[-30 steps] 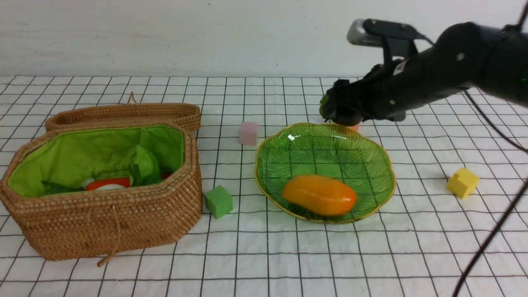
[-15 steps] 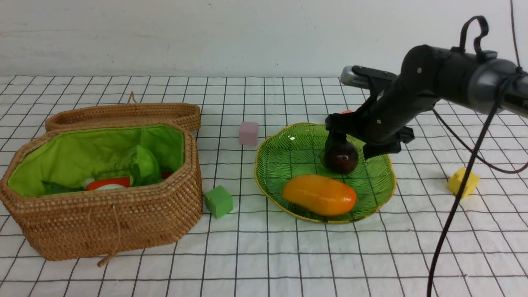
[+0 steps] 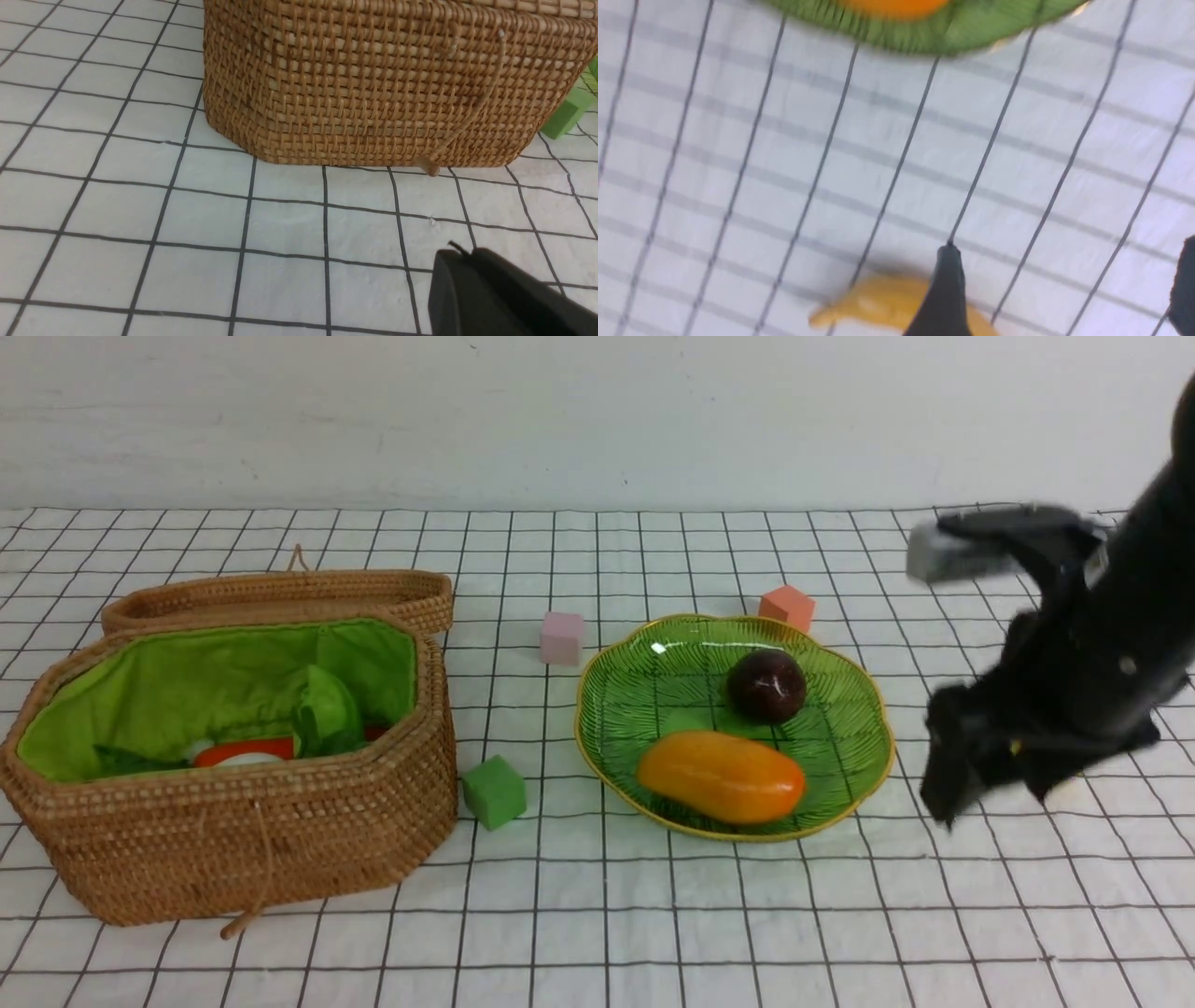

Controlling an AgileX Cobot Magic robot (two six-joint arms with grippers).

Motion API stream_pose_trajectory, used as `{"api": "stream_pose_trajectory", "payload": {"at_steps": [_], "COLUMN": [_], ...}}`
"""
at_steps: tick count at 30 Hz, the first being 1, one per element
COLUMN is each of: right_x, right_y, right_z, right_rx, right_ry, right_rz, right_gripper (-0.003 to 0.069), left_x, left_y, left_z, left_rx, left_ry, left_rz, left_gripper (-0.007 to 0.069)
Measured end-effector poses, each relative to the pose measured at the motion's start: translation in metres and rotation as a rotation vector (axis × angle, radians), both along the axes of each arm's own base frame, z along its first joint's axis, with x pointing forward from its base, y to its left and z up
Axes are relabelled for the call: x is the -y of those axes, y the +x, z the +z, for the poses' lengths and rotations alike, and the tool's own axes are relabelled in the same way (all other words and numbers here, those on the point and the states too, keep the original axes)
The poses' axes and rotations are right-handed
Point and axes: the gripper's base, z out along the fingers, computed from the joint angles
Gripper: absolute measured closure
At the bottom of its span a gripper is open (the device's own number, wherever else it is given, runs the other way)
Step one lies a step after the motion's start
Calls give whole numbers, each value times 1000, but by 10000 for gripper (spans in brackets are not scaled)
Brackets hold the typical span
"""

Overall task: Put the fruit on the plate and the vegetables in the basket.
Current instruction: Use the right arm to grab a banana and put it into the right plate

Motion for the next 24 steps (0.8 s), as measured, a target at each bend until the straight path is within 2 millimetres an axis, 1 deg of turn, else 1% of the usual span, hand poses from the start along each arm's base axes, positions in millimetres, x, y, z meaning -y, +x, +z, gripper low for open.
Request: {"api": "stream_pose_trajectory", "payload": {"at_steps": [1,2,3,4,6,7,8,9,12,15,18,20,21,22,23,24], "right_x": [0,0,2,5,9,12,13,15,17,18,18,18,17,17,16,16], "right_y": [-14,-16,-33,-42,-52,-61,-62,-69,-74,-75,-75,-73,-72,-72,-72,-72], "right_z": [-8,-12,-23,-32,-47,-65,-67,-82,-98,-106,-110,-114,-118,-118,-121,-122], "right_rx": [-18,-28,-45,-58,-68,-87,-89,-95,-60,-18,-11,-20,-37,-39,-53,-61], "right_ry": [-22,-27,-57,-77,-101,-118,-118,-124,-125,-126,-127,-129,-127,-125,-121,-119], "right_rz": [74,87,174,221,263,289,288,295,300,297,293,292,289,288,284,285], "right_gripper": [66,67,70,71,72,74,74,74,74,74,81,106,155,172,253,309], "left_x": [0,0,0,0,0,0,0,0,0,0,0,0,0,0,0,0], "left_y": [0,0,0,0,0,0,0,0,0,0,0,0,0,0,0,0], "left_z": [0,0,0,0,0,0,0,0,0,0,0,0,0,0,0,0], "left_rx": [0,0,0,0,0,0,0,0,0,0,0,0,0,0,0,0], "left_ry": [0,0,0,0,0,0,0,0,0,0,0,0,0,0,0,0], "left_rz": [0,0,0,0,0,0,0,0,0,0,0,0,0,0,0,0], "left_gripper": [605,605,605,605,605,605,605,605,605,605,605,605,605,605,605,605]}}
